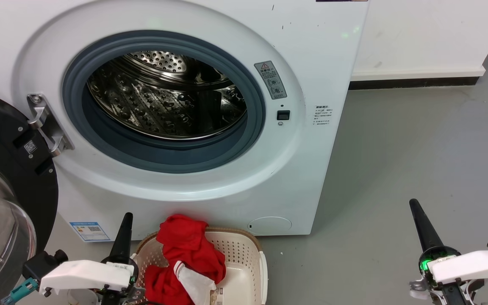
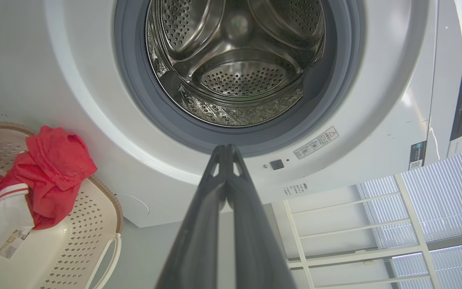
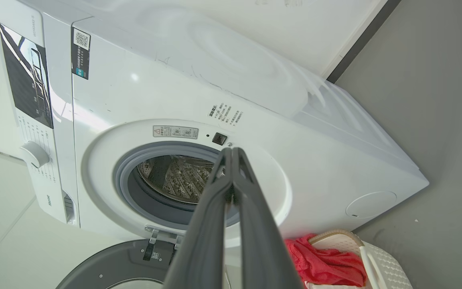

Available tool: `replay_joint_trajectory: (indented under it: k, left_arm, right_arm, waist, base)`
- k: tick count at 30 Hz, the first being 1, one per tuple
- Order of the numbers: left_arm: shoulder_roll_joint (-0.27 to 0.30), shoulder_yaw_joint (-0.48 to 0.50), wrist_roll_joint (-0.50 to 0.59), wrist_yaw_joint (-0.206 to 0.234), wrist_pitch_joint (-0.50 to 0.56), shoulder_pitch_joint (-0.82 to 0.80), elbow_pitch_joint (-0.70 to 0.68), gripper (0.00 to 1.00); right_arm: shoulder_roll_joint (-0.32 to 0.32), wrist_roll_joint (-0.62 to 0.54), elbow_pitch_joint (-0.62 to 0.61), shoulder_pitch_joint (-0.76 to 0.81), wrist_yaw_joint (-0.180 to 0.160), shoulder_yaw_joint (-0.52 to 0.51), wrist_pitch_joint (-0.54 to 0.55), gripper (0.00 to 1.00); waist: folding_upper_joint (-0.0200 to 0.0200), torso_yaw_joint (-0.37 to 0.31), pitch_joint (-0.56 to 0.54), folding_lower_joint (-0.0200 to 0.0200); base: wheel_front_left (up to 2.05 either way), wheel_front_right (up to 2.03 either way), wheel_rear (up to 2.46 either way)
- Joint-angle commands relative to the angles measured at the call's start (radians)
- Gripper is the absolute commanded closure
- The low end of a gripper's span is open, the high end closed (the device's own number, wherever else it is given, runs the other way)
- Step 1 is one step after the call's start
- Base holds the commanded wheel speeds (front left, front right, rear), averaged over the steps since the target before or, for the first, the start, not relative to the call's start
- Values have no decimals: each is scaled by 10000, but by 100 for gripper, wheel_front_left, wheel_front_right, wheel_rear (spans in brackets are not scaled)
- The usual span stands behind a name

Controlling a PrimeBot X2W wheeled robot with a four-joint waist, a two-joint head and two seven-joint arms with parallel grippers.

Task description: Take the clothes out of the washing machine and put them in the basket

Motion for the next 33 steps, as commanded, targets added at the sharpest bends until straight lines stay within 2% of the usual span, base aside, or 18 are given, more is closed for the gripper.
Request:
replay_joint_trajectory:
  k: [1, 33]
  left_arm:
    - [34, 65, -262, -69, 43, -266, -16, 100]
    - [-76, 404, -3084, -351, 498, -675, 566, 100]
  right_arm:
    - [-42, 275, 4, -224, 2, -44, 36, 100]
    - [23, 3108, 782, -763, 1, -418, 352, 100]
  waist:
    - [0, 4, 2, -1]
    - [0, 104, 54, -1]
  base:
    - [0, 0, 0]
    - [0, 0, 0]
